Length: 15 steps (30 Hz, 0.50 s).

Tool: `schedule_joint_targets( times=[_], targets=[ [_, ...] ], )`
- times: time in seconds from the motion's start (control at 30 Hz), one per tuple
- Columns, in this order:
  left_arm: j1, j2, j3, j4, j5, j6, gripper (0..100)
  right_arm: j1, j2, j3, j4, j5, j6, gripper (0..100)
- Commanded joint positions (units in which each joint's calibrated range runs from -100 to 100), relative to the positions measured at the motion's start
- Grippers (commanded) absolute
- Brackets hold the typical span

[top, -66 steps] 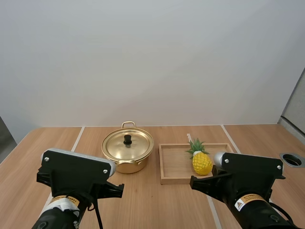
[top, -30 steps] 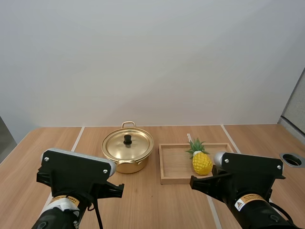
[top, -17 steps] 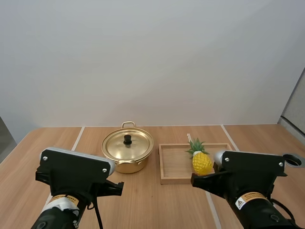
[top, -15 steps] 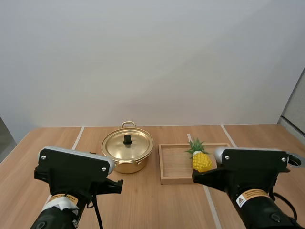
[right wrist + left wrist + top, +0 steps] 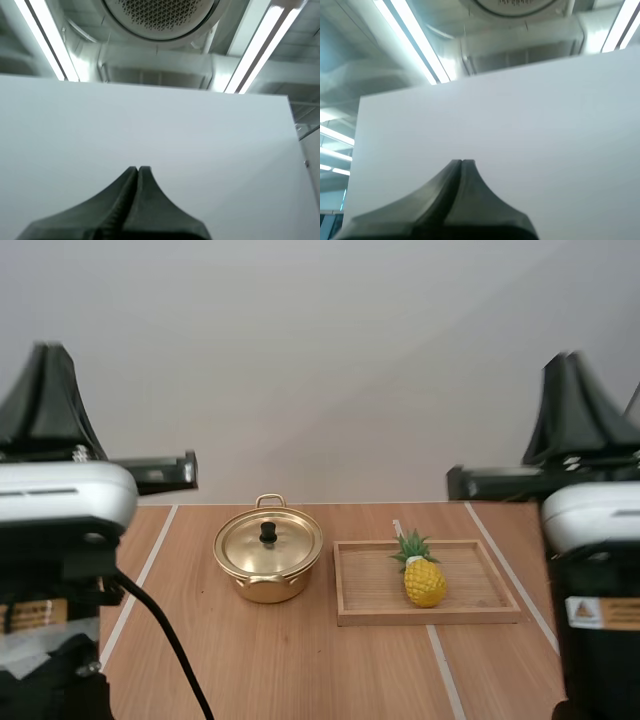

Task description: Open the pot, put the pineapple inside, and close it

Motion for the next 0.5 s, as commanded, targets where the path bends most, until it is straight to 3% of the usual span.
schedule_joint_targets(
  times=[0.0, 0.23, 0.47],
  targets=[
    [0.08, 1.1, -9.5, -0.8, 4.1, -1.8, 0, -0.1, 0.5, -11.1, 2.0, 9.4, -1.5, 0],
    [0.08, 14.7, -38.9, -0.8, 11.0, -1.7, 0, -0.1, 12.6, -40.3, 2.0, 26.0, -1.5, 0],
    [0.08, 29.8, -70.2, -0.8, 31.6, -1.7, 0, -0.1, 28.1, -71.6, 2.0, 55.1, -3.3, 0]
  ],
)
